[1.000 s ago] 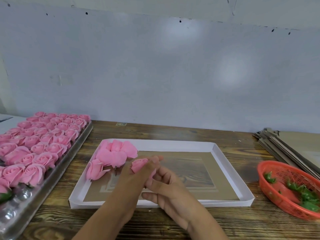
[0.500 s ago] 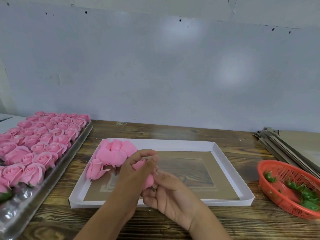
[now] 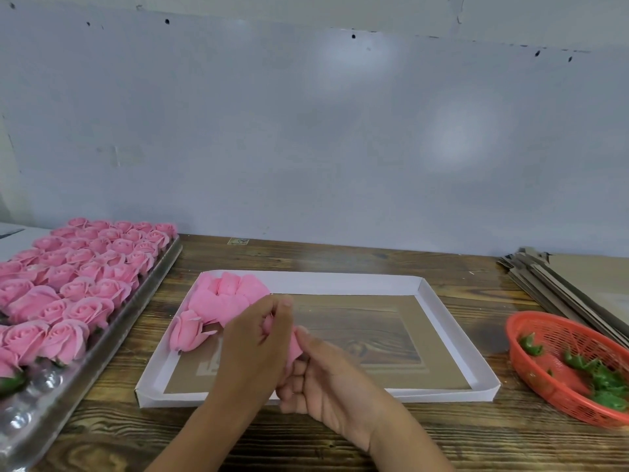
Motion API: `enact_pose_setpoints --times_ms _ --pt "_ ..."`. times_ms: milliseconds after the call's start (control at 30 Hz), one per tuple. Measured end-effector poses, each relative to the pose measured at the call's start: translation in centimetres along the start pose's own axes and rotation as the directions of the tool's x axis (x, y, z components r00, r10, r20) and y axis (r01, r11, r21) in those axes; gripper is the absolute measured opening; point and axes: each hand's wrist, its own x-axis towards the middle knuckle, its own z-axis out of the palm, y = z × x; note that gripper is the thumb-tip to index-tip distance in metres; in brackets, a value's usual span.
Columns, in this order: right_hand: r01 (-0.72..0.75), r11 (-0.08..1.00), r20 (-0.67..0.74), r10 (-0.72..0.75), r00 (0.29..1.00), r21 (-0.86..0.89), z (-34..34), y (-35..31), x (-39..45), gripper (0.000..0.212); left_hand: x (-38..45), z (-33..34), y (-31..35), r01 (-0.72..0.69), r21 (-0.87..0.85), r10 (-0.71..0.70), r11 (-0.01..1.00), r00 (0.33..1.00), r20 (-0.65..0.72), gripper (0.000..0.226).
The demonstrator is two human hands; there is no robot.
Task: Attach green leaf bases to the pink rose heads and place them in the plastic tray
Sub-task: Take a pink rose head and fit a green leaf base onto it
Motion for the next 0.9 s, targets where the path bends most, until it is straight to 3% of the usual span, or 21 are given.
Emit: enact_pose_setpoints --times_ms 133,300,467,567,700,800,900 --pt "0.117 0.973 -0.115 -0.141 0.983 -0.199 0.2 0.2 0.1 0.034 0.6 0.3 -0.7 0.148 0.013 -0.148 0.989 0.988 -0.040 0.042" --pt "0.295 0.878 -0.210 -0.392 0.896 -0.378 -0.2 0.4 0.2 0.022 0.6 0.5 -1.2 0.278 -0.031 -0.278 0.960 0.961 0.015 0.040" --pt "0.239 0.939 -0.268 -0.304 0.914 -0.248 -0.2 0.1 0.2 0.019 0.3 0.0 -1.0 0.073 0.066 -0.078 0.995 0.994 0.082 0.031" --pt "0.186 0.947 -0.244 -0.252 0.937 -0.262 -0.1 0.1 0.2 0.019 0.1 -0.3 -1.0 -0.023 0.138 0.010 0.990 0.995 0.097 0.031" --pt "0.178 0.870 -0.249 -0.319 0.915 -0.460 0.0 0.3 0.2 0.015 0.5 -0.3 -1.7 0.097 0.193 -0.113 0.976 0.991 0.071 0.035" --pt "0.230 0.829 -0.181 -0.365 0.913 -0.509 0.0 0.4 0.0 0.022 0.8 -0.1 -2.1 0.219 0.141 -0.232 0.965 0.969 0.082 0.034" --pt "0.267 0.822 -0.197 -0.410 0.891 -0.503 0.0 0.3 0.0 0.020 0.8 0.1 -2.1 0.240 0.088 -0.248 0.967 0.965 0.085 0.034"
